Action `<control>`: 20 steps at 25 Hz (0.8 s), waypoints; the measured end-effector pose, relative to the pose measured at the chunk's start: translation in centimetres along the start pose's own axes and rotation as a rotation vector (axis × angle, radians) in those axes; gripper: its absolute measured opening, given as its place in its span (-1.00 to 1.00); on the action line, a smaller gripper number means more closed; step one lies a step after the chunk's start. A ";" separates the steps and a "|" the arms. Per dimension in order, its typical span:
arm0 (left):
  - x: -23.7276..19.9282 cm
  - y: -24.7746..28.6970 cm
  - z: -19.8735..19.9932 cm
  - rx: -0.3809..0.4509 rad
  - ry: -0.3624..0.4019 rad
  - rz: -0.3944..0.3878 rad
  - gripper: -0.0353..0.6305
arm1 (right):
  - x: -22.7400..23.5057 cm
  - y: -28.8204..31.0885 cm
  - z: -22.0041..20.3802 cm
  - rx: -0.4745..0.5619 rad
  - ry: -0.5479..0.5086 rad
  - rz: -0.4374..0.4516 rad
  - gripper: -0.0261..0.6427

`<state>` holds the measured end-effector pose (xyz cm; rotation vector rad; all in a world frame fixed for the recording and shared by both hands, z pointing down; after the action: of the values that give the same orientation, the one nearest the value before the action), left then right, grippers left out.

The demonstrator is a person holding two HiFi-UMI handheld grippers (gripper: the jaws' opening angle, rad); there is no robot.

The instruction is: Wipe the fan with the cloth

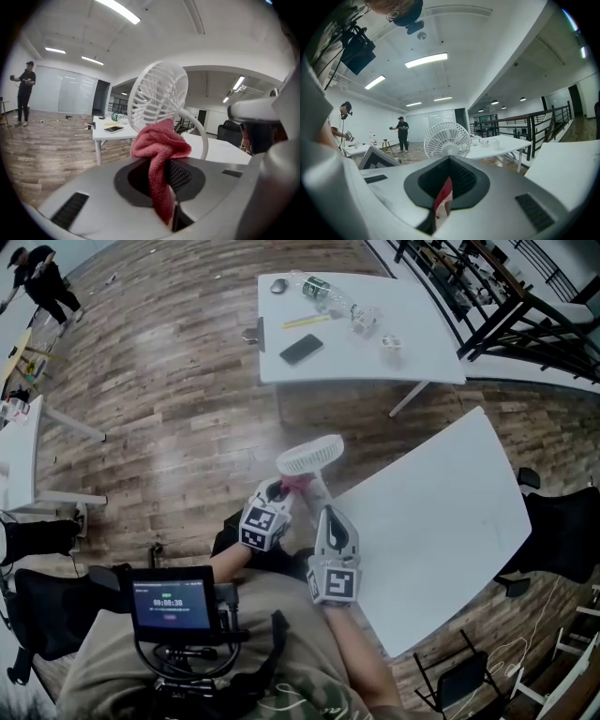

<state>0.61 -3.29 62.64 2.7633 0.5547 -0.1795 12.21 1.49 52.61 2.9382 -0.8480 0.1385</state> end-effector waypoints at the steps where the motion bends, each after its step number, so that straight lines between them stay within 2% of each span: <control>1: 0.1 0.3 0.7 0.009 0.005 -0.003 -0.69 | 0.0 0.1 0.0 -0.002 0.001 0.001 -0.91; 6: 0.9 -0.1 1.6 0.012 0.056 -0.002 -0.69 | -0.1 0.1 0.3 0.001 0.005 0.003 -0.91; 10: 2.9 -1.2 3.8 0.060 0.197 -0.023 -0.69 | 0.6 -0.3 0.8 -0.009 0.021 -0.013 -0.91; 12: 4.0 -1.6 5.1 0.078 0.243 -0.037 -0.69 | 0.6 -0.5 1.3 -0.014 0.033 -0.015 -0.91; 20: 5.8 -2.5 8.6 0.111 0.247 -0.018 -0.69 | -0.6 -1.3 3.0 -0.007 0.058 0.017 -0.91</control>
<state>4.38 -1.89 52.80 2.9090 0.6495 0.1335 12.63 2.57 49.47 2.9059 -0.8630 0.2201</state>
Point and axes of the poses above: the fingertips, and each gripper's own axes: y forward along the fingers, x to its right, z out of its top, the point moved 3 cm from there along -y, backward along the fingers, and after that the axes turned 5 degrees about x, right-handed, at the moved point
